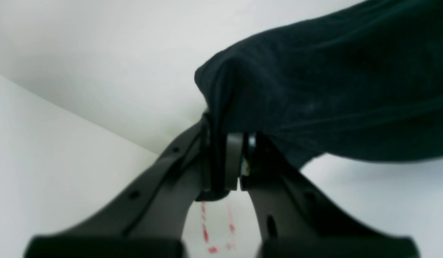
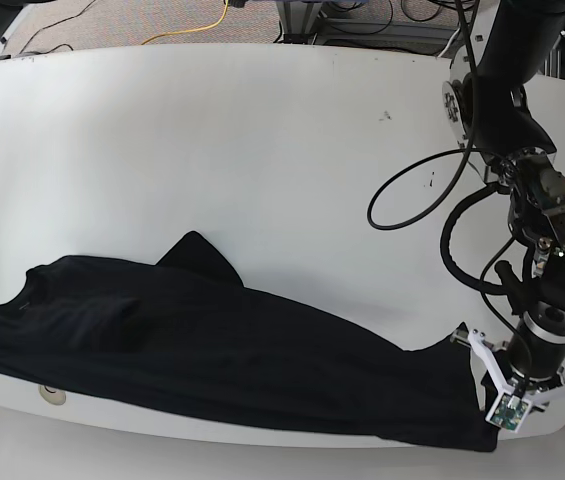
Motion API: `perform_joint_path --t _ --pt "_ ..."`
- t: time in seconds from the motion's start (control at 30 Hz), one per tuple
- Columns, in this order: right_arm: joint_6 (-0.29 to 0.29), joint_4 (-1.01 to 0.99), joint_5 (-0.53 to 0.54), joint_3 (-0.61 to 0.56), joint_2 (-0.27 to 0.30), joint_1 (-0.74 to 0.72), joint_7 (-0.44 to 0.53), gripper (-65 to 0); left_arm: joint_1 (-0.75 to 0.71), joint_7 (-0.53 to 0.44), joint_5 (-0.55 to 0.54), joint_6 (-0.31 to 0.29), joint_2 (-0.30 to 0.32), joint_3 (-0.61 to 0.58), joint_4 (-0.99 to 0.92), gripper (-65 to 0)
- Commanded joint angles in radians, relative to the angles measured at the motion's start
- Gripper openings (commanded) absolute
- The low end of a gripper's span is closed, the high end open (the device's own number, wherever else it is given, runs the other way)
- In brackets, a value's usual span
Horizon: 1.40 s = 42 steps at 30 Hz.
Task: Layout the t-shirt on the table in an organized manner, then fold the t-shirt properly
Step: 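Swing the held shirt across and lay it flat with both grippers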
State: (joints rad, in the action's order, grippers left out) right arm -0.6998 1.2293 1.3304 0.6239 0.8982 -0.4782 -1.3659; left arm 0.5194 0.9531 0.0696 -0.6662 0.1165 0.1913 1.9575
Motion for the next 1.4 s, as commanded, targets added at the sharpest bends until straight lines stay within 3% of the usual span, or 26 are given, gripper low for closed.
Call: perform_joint_path --t 0.0,0.3,0.57,0.87,0.97,1.13,1.37 --pt "0.002 0.014 0.014 0.061 -0.004 0.075 0.033 -65.0 -0.028 0.002 0.034 0.020 0.010 0.007 0.016 -65.0" --pt "0.002 0.099 0.057 0.212 -0.115 0.378 0.033 -65.0 -0.236 0.002 0.032 0.013 0.010 0.055 0.030 -65.0" --pt "0.002 0.132 0.059 0.244 -0.190 0.530 0.032 -65.0 -0.371 0.004 0.032 0.013 0.012 0.095 0.030 -65.0" --pt "0.002 0.132 0.099 0.244 -0.201 0.683 0.030 -65.0 -0.503 0.004 0.032 0.010 0.018 0.173 0.035 -65.0" --pt "0.002 0.132 0.142 0.244 -0.201 0.766 0.030 -65.0 -0.546 0.004 0.034 -0.032 0.019 0.221 0.035 -65.0" --pt "0.002 0.132 0.153 0.244 -0.202 0.866 0.030 -65.0 -0.617 0.004 0.037 -0.032 0.019 0.271 0.035 -65.0" --pt "0.002 0.132 0.153 0.236 -0.251 0.915 0.030 -65.0 -0.689 -0.001 0.037 -0.032 0.015 0.322 0.030 -65.0"
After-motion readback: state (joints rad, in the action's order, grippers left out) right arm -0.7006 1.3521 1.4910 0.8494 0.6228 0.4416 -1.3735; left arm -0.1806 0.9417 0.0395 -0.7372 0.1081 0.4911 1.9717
